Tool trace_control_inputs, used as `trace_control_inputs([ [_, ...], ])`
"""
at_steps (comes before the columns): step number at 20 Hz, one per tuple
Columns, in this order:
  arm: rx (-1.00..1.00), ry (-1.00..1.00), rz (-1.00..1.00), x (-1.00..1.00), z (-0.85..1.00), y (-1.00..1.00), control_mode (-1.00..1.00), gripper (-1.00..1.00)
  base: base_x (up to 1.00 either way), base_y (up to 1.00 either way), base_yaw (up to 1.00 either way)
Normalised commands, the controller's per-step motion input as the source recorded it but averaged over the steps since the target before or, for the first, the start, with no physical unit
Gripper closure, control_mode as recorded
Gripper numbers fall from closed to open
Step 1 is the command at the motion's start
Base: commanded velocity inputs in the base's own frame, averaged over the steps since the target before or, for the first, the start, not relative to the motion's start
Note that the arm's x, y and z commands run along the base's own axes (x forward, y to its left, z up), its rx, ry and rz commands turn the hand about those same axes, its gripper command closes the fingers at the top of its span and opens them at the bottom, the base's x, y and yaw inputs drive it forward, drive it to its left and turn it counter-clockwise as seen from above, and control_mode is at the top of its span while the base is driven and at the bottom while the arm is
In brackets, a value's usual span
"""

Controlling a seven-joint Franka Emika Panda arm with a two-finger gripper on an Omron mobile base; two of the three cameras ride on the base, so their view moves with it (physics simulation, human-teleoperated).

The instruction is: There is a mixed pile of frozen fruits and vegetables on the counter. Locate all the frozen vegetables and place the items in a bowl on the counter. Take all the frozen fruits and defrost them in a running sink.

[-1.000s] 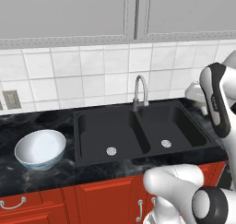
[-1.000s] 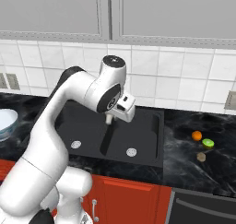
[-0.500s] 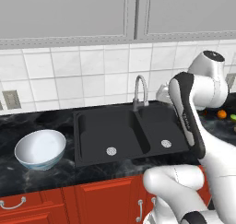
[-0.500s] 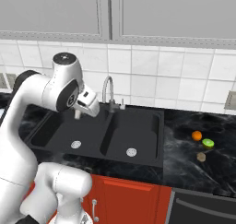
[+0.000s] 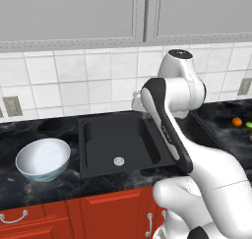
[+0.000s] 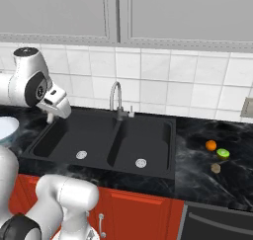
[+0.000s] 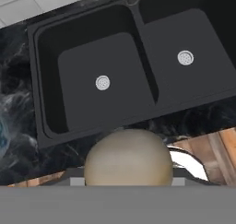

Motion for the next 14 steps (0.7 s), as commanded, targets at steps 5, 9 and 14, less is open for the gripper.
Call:
trace_control_inputs([
  [5,0.0,0.26,0.09,0.0,0.02,0.85,-1.0,1.0,0.0,0.0,0.0],
  [9,0.0,0.23,0.09,0.0,0.0,0.76,-1.0,1.0,0.0,0.0,0.0],
  [14,0.0,0.09,0.07,0.0,-0.06,0.65,-1.0,1.0,0.0,0.0,0.0],
])
